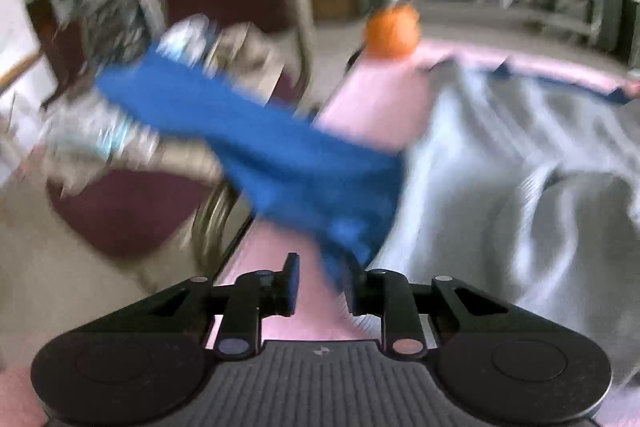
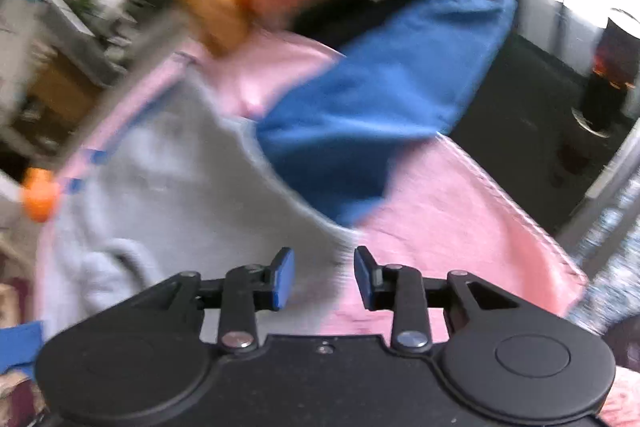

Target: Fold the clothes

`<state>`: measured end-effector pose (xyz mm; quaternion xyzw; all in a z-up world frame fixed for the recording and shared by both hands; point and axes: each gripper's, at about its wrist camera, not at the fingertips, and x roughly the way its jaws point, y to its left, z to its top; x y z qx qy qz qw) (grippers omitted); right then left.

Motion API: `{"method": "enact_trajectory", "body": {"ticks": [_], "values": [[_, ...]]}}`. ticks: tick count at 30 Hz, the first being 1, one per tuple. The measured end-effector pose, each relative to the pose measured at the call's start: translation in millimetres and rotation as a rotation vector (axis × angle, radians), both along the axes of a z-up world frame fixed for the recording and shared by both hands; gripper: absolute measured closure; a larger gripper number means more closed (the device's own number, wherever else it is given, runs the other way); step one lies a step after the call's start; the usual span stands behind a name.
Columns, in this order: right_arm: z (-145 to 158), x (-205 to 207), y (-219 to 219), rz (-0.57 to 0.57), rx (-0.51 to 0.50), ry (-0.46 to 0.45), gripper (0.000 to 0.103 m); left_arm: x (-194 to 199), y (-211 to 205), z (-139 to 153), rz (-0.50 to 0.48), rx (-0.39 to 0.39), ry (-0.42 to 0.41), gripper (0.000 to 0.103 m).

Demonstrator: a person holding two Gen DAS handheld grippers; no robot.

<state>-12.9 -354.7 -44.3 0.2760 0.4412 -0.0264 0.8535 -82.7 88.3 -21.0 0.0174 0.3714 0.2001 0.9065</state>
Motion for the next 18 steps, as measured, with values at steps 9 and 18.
{"method": "enact_trajectory", "body": {"ticks": [9,18], "values": [[-33,26,29,0.106,-0.036,0.194,0.082,38,-11,-46,-0.069,0.068,0.289,0.074],[34,30,30,0.117,0.067,-0.059,0.08,52,16,33,-0.113,-0.079,0.045,0.074]]}}
